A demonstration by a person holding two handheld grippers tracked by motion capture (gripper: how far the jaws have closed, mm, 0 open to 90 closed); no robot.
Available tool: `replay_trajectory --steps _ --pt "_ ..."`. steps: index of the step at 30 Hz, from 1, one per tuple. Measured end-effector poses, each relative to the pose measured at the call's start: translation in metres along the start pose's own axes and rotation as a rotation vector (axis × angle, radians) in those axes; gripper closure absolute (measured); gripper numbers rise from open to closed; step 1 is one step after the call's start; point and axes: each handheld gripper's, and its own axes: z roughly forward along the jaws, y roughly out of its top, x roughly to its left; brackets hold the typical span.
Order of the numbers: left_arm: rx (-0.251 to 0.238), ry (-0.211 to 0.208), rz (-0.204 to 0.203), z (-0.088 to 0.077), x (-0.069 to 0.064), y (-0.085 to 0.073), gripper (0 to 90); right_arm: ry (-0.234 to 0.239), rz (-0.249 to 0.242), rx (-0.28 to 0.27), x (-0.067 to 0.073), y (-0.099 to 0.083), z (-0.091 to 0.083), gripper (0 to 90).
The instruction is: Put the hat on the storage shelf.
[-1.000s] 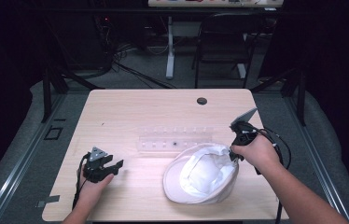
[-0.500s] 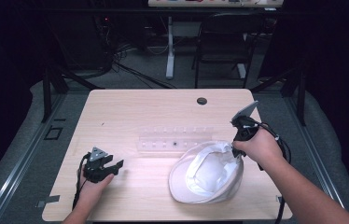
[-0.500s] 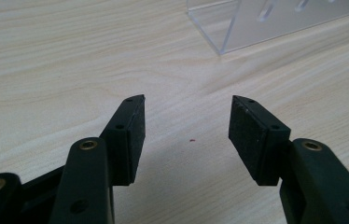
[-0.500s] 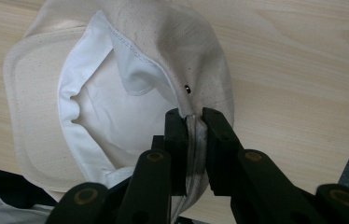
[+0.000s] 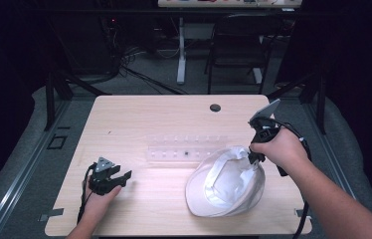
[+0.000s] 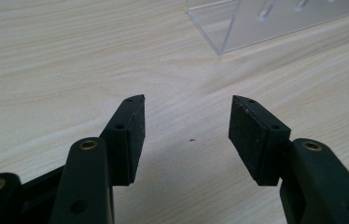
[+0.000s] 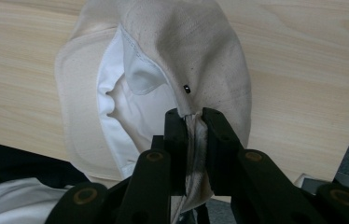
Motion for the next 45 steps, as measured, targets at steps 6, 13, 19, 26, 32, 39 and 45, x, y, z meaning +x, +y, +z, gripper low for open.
replay_trajectory --steps 6,13,19,26,32,39,45 --pt "0.001 0.000 0.000 0.000 0.000 0.000 46.4 0.060 0.018 0.006 -0.003 0.002 -0.010 80.7" --pt "-0.001 -0.001 0.000 0.000 0.000 0.000 46.5 0.146 0.062 -0.022 -0.006 0.002 -0.019 80.9" --pt "-0.001 -0.002 0.000 0.000 0.000 0.000 46.5 0.273 0.085 -0.010 -0.011 0.002 -0.029 81.1" --pt "-0.001 -0.002 0.000 0.000 0.000 0.000 46.5 0.378 0.101 -0.028 -0.012 0.001 -0.035 81.2" --pt "0.012 -0.004 0.002 -0.001 0.000 0.000 46.4 0.464 0.100 -0.040 -0.013 -0.001 -0.043 81.2" --pt "0.006 -0.004 -0.001 0.000 -0.001 0.000 46.5 0.519 0.095 -0.068 -0.014 -0.001 -0.056 81.3" --pt "-0.004 -0.003 0.004 0.001 -0.002 0.000 46.4 0.540 0.115 -0.112 -0.016 0.000 -0.071 81.4"
